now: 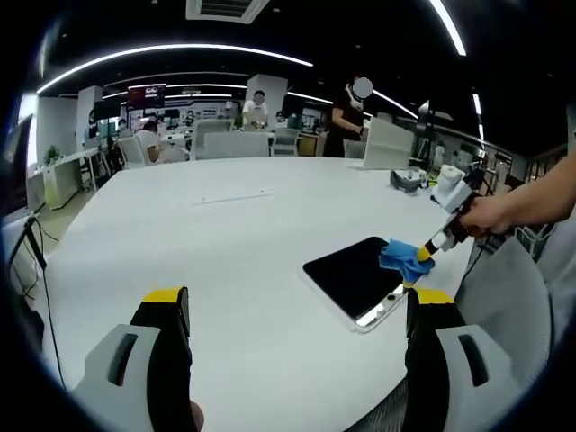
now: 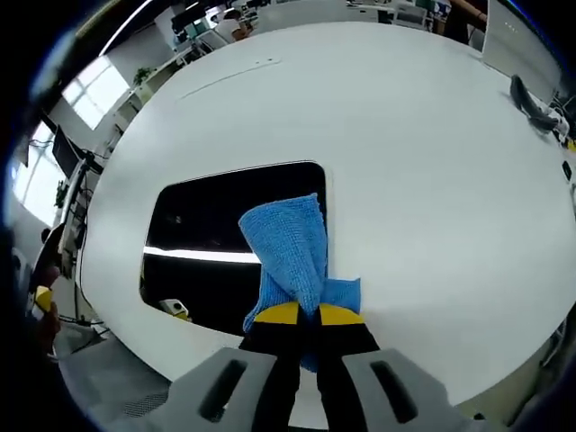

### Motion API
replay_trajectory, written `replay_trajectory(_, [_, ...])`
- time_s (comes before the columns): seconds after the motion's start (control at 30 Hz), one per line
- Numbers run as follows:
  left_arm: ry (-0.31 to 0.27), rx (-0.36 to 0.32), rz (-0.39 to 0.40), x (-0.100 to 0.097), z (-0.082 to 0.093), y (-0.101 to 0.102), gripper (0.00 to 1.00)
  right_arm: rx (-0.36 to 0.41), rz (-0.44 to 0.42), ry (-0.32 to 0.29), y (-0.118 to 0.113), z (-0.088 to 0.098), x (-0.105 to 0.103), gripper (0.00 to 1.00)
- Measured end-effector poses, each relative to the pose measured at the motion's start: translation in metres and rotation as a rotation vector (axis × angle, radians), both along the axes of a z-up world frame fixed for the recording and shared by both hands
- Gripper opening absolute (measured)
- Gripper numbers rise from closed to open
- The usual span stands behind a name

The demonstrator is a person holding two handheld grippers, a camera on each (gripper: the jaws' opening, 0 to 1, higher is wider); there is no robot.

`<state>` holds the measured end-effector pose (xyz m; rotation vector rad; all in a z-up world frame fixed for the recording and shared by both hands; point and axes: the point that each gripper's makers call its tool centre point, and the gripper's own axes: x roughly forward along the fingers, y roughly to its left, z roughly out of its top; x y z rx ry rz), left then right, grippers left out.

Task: Wipe the mirror surface with the cleaning cloth until all visible marks leave the cleaned area.

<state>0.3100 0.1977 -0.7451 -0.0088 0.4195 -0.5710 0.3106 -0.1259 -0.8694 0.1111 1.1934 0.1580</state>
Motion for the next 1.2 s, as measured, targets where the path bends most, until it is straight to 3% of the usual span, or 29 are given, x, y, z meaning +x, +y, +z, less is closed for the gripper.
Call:
replay_trajectory(0.33, [0.004, -0.006, -0.001, 0.001, -0.003, -0.002, 0.99, 0.018, -0.02, 0.021, -0.001, 0.0, -0.01, 0.0])
replay_trajectory(0.73, [0.006, -0.006, 0.003, 0.001, -0.004, -0.002, 0.99, 0.02, -0.022, 0.02, 0.001, 0.0, -0.009, 0.0])
replay_trajectory(1.2, [0.004, 0.006, 0.005, 0.0, -0.001, 0.005, 0.99, 0.036, 0.005, 0.025, 0.031, 0.0, -0.011, 0.0])
